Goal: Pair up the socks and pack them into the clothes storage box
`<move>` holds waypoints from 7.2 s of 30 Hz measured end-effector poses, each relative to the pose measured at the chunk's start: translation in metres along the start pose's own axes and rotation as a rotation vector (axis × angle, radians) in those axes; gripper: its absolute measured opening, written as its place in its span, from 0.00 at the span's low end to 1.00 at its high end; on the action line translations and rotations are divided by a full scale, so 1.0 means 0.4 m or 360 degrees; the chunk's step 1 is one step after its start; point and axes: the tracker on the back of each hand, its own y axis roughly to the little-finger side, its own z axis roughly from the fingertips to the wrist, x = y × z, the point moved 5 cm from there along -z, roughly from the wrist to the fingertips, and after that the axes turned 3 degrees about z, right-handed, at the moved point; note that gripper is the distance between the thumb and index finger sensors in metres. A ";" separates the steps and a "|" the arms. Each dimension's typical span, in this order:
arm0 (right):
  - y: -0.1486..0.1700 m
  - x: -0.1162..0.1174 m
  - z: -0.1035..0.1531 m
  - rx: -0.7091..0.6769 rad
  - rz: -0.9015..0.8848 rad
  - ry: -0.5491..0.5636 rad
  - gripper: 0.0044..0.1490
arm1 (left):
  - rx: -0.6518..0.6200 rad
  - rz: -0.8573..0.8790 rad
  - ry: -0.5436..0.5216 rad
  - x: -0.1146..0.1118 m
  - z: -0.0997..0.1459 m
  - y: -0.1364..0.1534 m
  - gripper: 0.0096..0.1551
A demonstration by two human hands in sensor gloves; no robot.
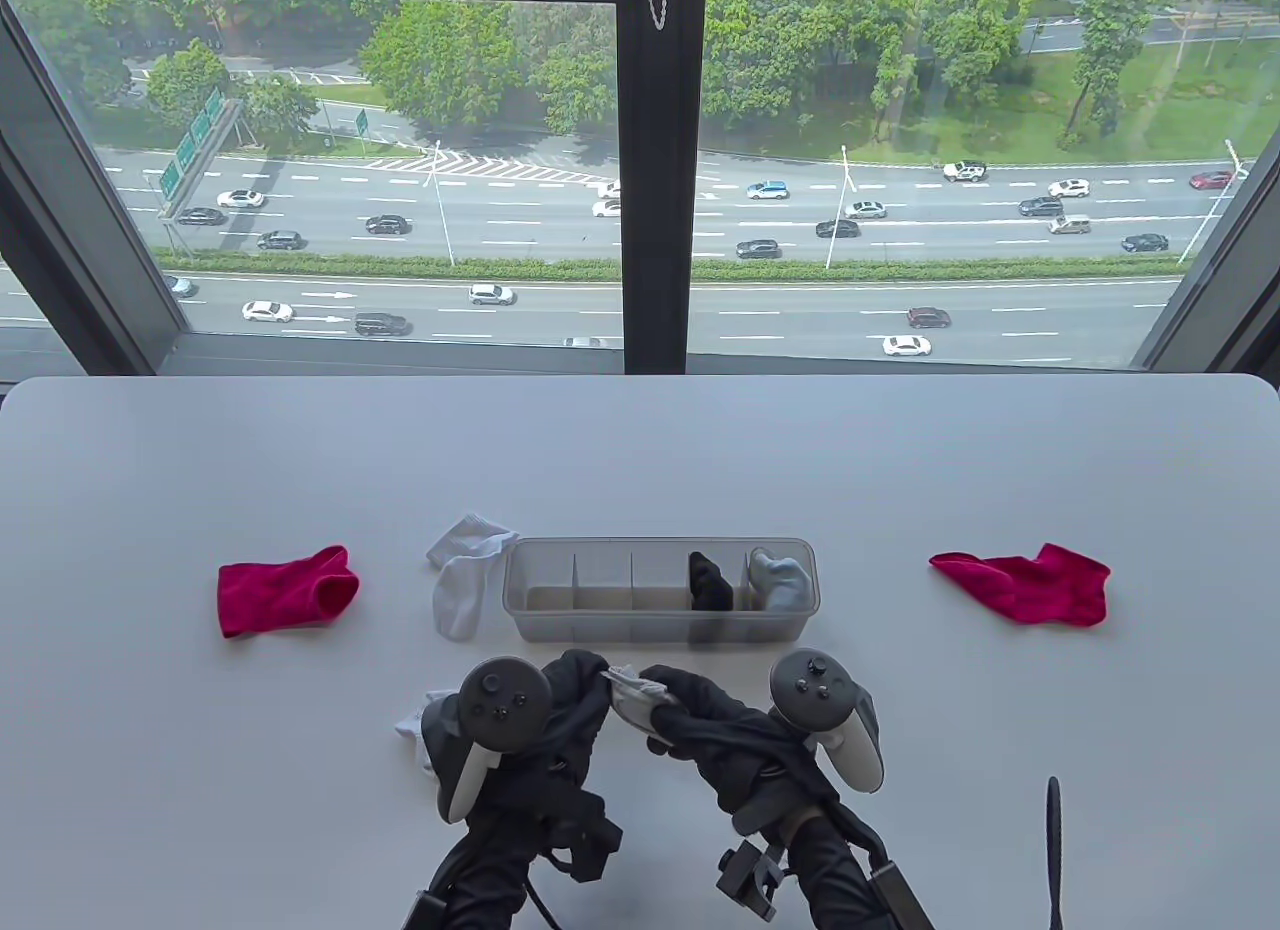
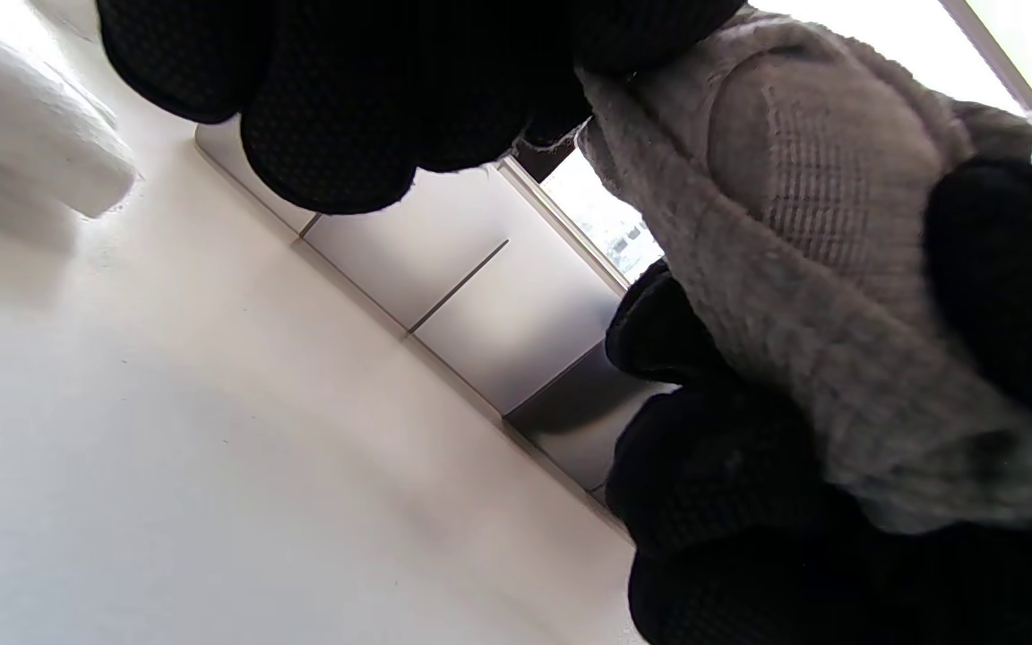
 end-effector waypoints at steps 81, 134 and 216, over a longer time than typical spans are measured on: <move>-0.037 -0.088 0.044 -0.0017 0.0340 0.0521 0.28 | -0.0247 -0.0162 0.0394 -0.102 0.013 -0.089 0.32; -0.075 -0.071 0.042 -0.0168 0.0261 0.0410 0.33 | -0.0197 0.0802 0.0391 -0.045 0.019 -0.052 0.34; -0.026 -0.180 0.097 0.0339 0.1708 0.0721 0.44 | 0.0914 -0.0888 0.0809 -0.004 0.002 0.256 0.43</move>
